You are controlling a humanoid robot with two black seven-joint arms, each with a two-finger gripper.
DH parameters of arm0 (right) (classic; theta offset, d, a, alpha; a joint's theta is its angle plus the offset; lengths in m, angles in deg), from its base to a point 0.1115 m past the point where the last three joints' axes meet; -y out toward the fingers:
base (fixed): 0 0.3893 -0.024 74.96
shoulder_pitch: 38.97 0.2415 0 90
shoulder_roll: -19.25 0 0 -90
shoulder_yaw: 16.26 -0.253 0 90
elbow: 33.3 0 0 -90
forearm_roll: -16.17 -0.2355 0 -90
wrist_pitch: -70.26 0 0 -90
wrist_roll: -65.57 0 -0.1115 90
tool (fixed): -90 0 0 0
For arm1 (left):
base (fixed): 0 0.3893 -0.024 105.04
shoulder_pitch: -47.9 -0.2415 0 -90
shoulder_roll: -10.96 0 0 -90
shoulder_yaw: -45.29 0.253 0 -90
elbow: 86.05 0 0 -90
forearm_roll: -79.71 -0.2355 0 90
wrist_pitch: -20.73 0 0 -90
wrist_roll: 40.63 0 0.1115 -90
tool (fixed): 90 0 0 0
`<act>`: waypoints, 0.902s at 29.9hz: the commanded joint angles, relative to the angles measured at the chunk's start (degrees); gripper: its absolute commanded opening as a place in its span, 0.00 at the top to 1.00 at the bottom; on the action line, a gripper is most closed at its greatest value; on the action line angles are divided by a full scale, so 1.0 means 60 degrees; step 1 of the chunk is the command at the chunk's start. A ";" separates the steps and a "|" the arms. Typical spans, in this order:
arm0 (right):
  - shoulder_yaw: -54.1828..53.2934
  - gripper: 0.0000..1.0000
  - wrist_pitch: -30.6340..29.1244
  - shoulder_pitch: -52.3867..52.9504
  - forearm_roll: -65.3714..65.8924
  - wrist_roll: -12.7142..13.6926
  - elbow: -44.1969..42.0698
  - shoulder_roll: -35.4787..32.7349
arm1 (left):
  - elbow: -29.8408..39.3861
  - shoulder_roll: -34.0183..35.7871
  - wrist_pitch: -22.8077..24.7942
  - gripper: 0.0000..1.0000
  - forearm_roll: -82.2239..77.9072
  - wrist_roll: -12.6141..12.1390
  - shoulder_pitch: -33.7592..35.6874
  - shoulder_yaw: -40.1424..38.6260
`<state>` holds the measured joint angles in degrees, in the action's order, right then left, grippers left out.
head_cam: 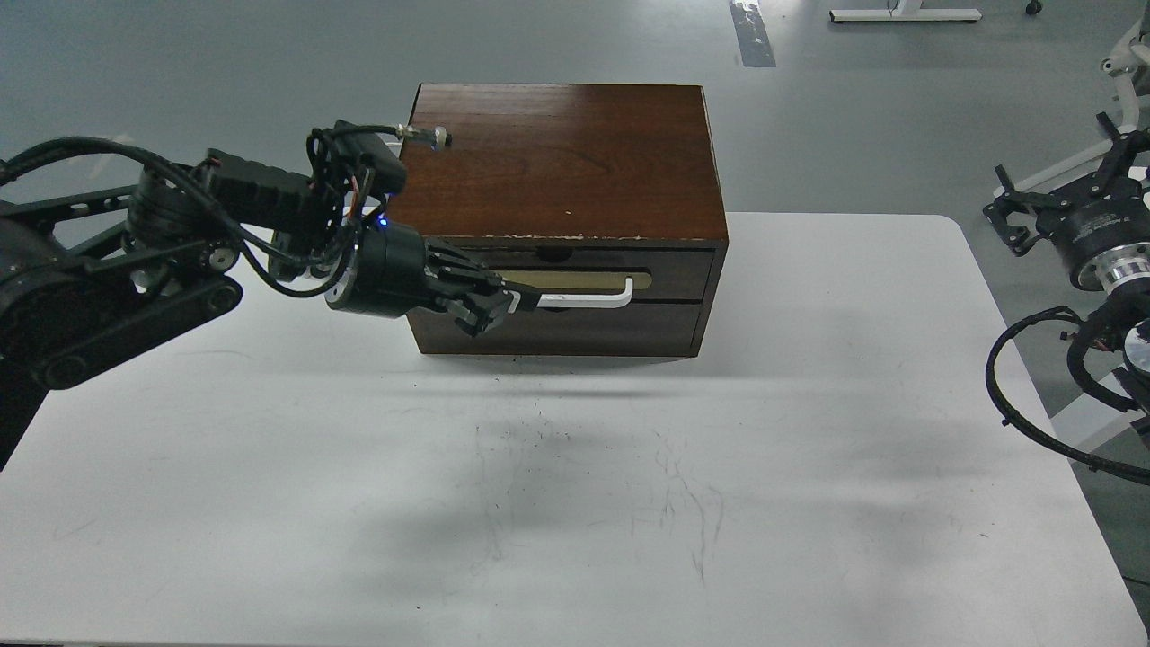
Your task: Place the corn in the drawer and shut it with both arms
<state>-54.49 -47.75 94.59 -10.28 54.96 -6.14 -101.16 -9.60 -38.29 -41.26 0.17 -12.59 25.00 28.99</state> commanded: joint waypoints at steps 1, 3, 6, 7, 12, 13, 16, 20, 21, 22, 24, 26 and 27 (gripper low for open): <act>-0.0015 0.00 0.0000 0.0034 0.0000 -0.0035 0.0029 0.0000 | -0.0522 0.0313 -0.0001 1.00 0.3407 -0.0006 -0.0020 -0.0944; -0.0015 0.00 0.0000 0.0078 0.0000 -0.0078 0.0044 0.0000 | -0.0945 0.0620 -0.0001 0.73 0.5950 -0.0006 -0.0049 -0.1106; -0.0044 0.00 0.0000 0.0224 0.0000 -0.0079 0.0029 0.0000 | -0.1750 0.0548 -0.0001 0.34 0.7773 -0.0006 -0.0108 -0.1136; -0.0074 0.00 0.0000 0.0312 0.0000 -0.0079 0.0044 0.0015 | -0.2348 0.0461 -0.0001 0.11 0.8852 -0.0006 -0.0123 -0.1136; -0.0103 0.00 0.0000 0.0502 0.0000 -0.0049 0.0044 0.0015 | -0.3847 0.0416 -0.0001 0.02 1.1995 -0.0006 -0.0562 -0.1136; -0.0060 0.00 0.0000 0.0561 0.0000 0.0052 0.0029 0.0015 | -0.4341 0.0416 -0.0001 0.02 1.2549 -0.0006 -0.0649 -0.1136; -0.0161 0.00 0.0000 0.0649 0.0000 0.0068 0.0000 0.0015 | -0.5719 0.0255 -0.0001 0.02 1.3634 -0.0006 -0.0854 -0.1121; -0.0205 0.01 0.0000 0.0620 -0.0015 -0.0049 -0.0015 0.0087 | -0.7343 -0.0372 -0.0001 0.02 1.4983 -0.0006 -0.1600 -0.1136; -0.0206 0.01 0.0000 0.0635 -0.0029 -0.0064 0.0000 0.0161 | -0.7639 -0.0506 -0.0001 0.02 1.5131 -0.0006 -0.1689 -0.1136; -0.0307 0.01 0.0000 0.0649 -0.0029 -0.0093 -0.0015 0.0350 | -0.8208 -0.0826 -0.0001 0.02 1.5365 -0.0290 -0.1879 -0.1165; -0.0439 0.00 0.0000 0.0649 -0.0029 -0.0152 0.0000 0.0527 | -0.8651 -0.1106 -0.0001 0.02 1.5630 -0.0526 -0.2012 -0.1296; -0.0659 0.00 0.0000 0.0635 -0.0029 -0.0254 0.0015 0.0674 | -0.9120 -0.1356 -0.0001 0.02 1.5996 -0.0978 -0.2260 -0.1923; -0.0689 0.00 0.0000 0.0635 -0.0029 -0.0254 0.0015 0.0674 | -0.9165 -0.1371 -0.0001 0.02 1.5997 -0.1141 -0.2320 -0.2086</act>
<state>-57.49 -47.74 98.43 -10.44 53.89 -6.11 -97.85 -62.11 -45.26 -41.29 94.64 -16.61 12.50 19.62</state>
